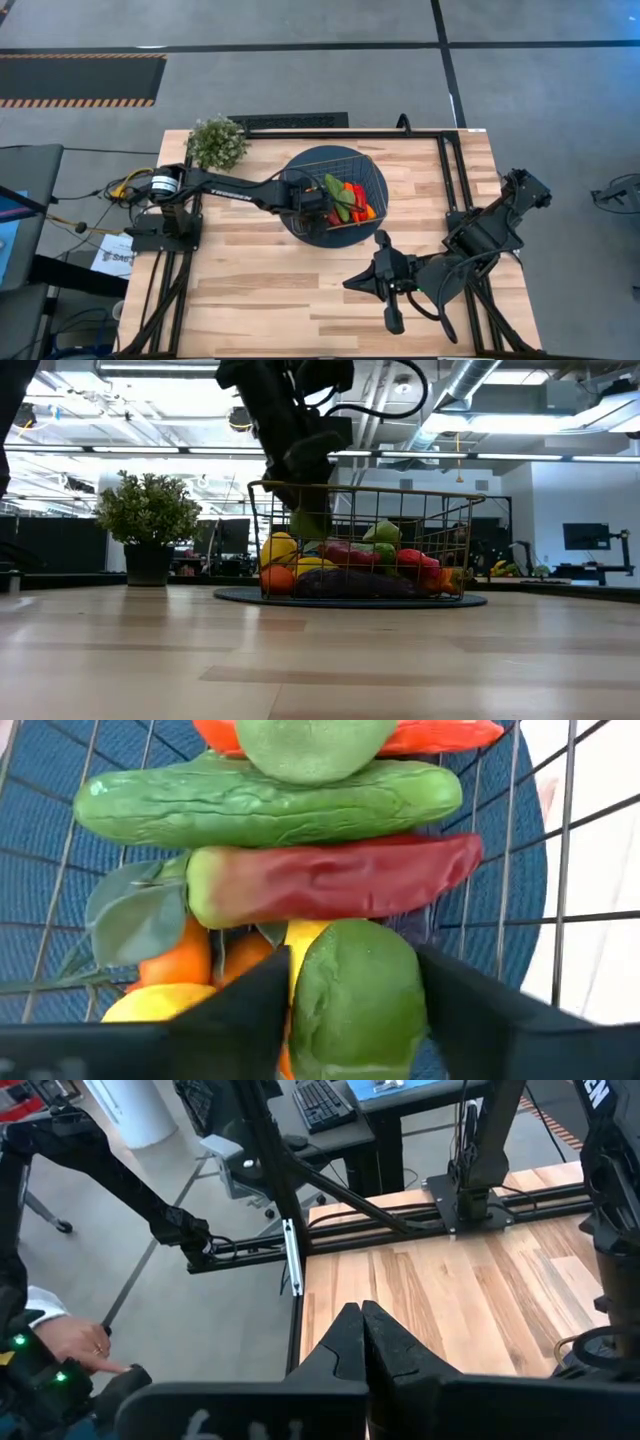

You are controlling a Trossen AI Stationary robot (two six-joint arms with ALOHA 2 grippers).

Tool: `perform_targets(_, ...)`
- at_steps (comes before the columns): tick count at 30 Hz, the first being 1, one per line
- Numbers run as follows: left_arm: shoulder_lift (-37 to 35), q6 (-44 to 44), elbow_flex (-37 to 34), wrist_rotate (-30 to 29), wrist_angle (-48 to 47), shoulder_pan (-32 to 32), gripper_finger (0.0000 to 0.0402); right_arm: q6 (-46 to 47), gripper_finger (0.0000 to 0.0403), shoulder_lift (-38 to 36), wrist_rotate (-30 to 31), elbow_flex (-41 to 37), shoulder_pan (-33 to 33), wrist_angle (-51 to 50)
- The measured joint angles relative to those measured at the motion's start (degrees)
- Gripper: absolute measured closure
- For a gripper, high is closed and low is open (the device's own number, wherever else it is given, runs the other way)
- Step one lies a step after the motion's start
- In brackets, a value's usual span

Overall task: Build produce basket
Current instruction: Put the green lemon into the basket, then return to Home Position

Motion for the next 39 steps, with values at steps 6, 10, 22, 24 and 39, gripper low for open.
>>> perform_targets(6,0.03,-2.31,2.43,0.31,-2.22,0.0,0.006,-0.01,0.0401,0.0,-0.01,0.0,0.0,-0.4)
perform_targets(10,0.03,-3.24,5.03,-0.24,-3.93,0.04,0.0011,0.32,0.0401,0.0,0.02,0.0,0.0,-1.79)
perform_targets(22,-5.25,-15.23,17.09,-24.25,-32.32,-12.84,0.0063,40.19,0.0402,-3.77,16.52,0.0,2.34,-48.8)
perform_targets(24,-6.69,-22.21,17.09,-28.83,-39.26,-16.44,0.0076,51.41,0.0402,-3.73,15.94,-0.55,3.09,-56.22)
perform_targets(39,-9.0,-62.35,8.85,-32.1,-54.31,-32.93,0.0188,67.08,0.0402,-4.17,8.21,-25.2,4.42,-40.83)
